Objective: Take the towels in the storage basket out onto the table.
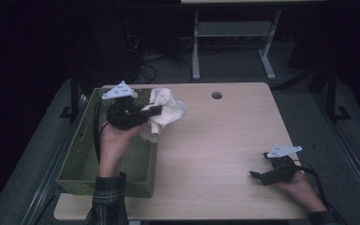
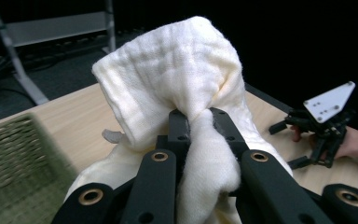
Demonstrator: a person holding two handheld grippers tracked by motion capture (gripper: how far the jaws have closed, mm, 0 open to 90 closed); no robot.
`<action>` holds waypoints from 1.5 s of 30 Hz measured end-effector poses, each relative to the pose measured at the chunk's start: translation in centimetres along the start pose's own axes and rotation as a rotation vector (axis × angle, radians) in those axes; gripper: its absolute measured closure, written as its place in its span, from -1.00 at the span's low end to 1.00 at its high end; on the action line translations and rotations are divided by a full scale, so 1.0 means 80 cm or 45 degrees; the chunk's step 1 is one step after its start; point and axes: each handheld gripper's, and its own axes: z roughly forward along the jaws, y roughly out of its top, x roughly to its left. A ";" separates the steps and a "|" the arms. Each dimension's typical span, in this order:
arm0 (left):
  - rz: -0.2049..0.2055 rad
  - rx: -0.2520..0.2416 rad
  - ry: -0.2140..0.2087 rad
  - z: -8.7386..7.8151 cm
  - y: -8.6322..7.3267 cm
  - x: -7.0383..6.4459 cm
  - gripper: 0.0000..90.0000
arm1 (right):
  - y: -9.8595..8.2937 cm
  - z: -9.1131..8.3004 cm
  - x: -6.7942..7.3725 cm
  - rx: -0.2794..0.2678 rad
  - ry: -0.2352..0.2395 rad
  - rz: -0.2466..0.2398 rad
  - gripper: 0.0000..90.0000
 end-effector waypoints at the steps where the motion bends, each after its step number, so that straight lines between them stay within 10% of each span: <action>1: 0.010 0.012 -0.012 0.005 0.001 -0.003 0.77 | 0.000 0.000 0.000 0.000 0.000 0.001 -0.93; 22: 0.097 0.105 -0.250 0.103 -0.006 -0.062 0.78 | 0.000 0.000 0.000 0.000 0.000 0.000 -0.93; 45: 0.197 0.132 -0.356 0.177 -0.052 -0.105 0.78 | 0.000 0.000 0.000 0.002 0.001 0.002 -0.93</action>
